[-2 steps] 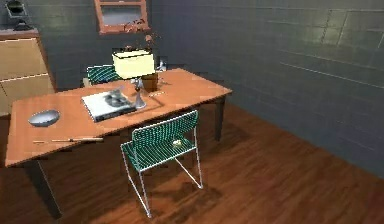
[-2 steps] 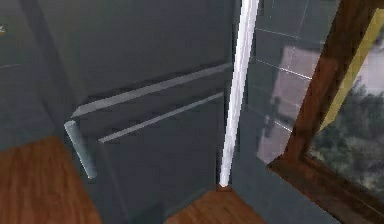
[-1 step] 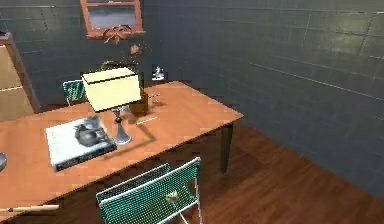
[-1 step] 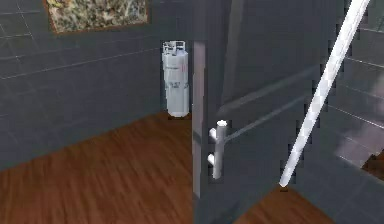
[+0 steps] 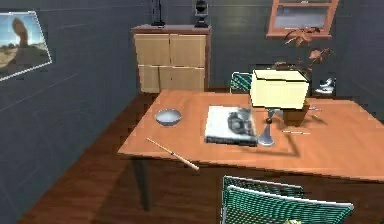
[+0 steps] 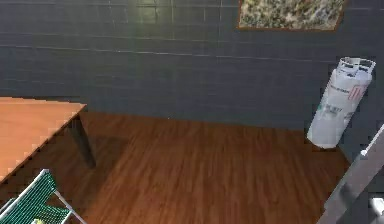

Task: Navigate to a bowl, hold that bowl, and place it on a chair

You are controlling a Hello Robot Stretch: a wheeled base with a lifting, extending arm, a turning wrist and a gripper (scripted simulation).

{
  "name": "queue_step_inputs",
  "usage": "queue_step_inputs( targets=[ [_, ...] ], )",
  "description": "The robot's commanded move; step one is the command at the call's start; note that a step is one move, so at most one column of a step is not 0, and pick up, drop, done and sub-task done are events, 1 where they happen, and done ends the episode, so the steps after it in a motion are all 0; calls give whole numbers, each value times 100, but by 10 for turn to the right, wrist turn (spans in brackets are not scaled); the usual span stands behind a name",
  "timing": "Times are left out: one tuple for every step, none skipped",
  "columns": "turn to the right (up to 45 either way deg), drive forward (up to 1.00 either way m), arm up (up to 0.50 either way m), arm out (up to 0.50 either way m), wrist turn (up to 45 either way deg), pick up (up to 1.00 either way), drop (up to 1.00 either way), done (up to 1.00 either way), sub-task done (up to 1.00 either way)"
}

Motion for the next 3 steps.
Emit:
queue_step_inputs(
  targets=[
    [-300,0,0,0,0,0,0,0,0],
    [0,45,0,0,0,0,0,0,0],
    [-450,0,0,0,0,0,0,0,0]
  ],
)
